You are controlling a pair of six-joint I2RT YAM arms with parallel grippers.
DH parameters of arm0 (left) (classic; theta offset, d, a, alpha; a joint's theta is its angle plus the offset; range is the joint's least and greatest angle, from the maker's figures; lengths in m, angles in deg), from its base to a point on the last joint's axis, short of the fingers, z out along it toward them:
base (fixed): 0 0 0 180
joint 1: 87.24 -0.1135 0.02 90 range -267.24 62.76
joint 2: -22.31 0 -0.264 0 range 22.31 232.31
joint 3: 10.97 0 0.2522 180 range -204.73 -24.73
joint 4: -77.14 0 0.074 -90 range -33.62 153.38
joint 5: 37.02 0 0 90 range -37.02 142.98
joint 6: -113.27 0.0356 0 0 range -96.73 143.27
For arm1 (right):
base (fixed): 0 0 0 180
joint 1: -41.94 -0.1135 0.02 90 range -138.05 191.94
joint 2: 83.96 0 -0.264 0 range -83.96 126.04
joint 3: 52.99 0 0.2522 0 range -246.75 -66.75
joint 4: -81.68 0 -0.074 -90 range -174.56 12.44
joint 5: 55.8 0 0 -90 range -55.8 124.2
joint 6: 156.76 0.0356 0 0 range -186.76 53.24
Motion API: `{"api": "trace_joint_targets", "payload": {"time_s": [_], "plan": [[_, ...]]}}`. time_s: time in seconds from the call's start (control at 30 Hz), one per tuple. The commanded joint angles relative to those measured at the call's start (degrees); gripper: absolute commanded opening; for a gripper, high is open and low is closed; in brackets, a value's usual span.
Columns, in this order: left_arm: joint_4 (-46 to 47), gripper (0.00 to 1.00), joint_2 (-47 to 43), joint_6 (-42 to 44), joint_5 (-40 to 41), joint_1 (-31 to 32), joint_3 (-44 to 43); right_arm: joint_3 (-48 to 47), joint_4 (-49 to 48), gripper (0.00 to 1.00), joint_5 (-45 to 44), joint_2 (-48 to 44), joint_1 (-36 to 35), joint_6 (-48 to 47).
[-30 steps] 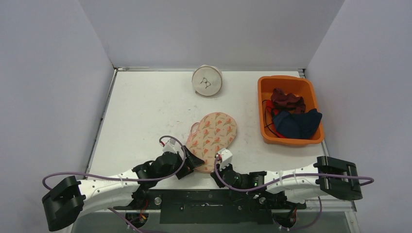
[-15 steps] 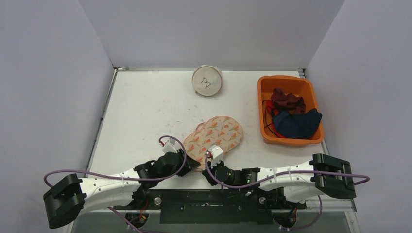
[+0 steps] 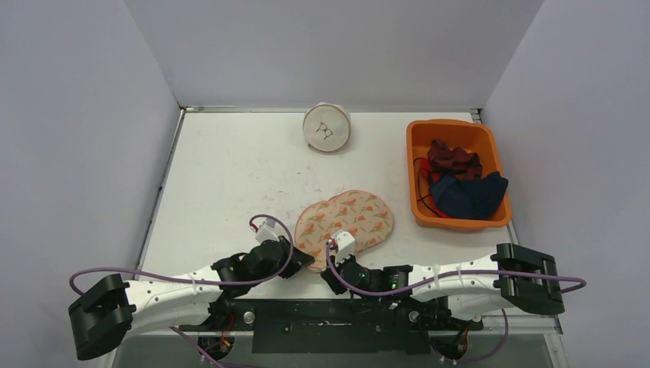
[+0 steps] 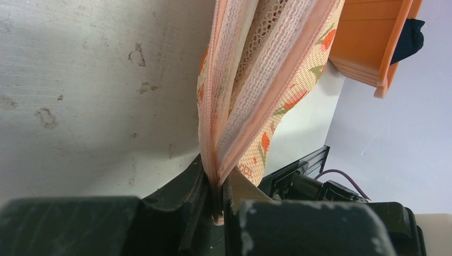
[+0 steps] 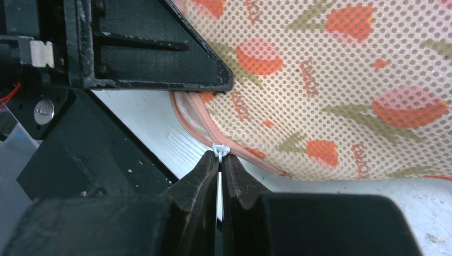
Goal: Unzip the laundry bag and remove the bra
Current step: Unzip the laundry bag at the center of the board.
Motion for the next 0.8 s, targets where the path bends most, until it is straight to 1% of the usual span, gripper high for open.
{"api": "trace_joint_targets", "payload": {"time_s": [0.0, 0.4, 0.43, 0.47, 0.5, 0.57, 0.6, 0.67, 0.73, 0.77], "plan": [[-3.7, 0.00, -0.7, -0.6, 4.9, -0.1, -1.8, 1.3, 0.3, 0.05, -1.3, -2.5, 0.3, 1.2], [-4.0, 0.00, -3.0, -2.6, 5.7, -0.5, -0.9, 2.6, -0.5, 0.05, -1.0, -2.5, 0.9, 0.9], [-4.0, 0.00, -3.1, -2.6, 5.7, -0.5, -0.8, 2.6, -0.9, 0.07, -0.6, -2.7, 0.8, 0.7], [-4.1, 0.00, -3.2, -2.7, 5.6, -0.5, -0.6, 2.5, -1.5, 0.13, 0.2, -3.0, 0.8, 0.5], [-4.0, 0.00, -3.3, -2.7, 5.6, -0.5, -0.5, 2.5, -2.0, 0.24, 1.1, -3.6, 0.8, 0.5], [-3.6, 0.00, -3.7, -3.1, 5.6, -0.4, -0.2, 2.3, -2.3, 0.49, 2.6, -5.2, 0.8, 1.3], [-3.2, 0.00, -4.1, -3.4, 5.7, -0.4, 0.1, 2.3, -2.3, 0.60, 3.0, -6.3, 0.8, 2.2], [-1.7, 0.00, -4.8, -4.1, 6.0, -0.4, 1.0, 2.5, -2.2, 0.74, 3.5, -8.9, 1.0, 4.1], [0.1, 0.00, -5.6, -5.0, 6.3, -0.4, 2.3, 3.1, -1.9, 0.83, 3.2, -11.5, 1.5, 6.5], [0.9, 0.00, -6.1, -5.6, 6.5, -0.3, 3.0, 3.7, -1.8, 0.85, 2.9, -12.7, 1.9, 8.2]]}}
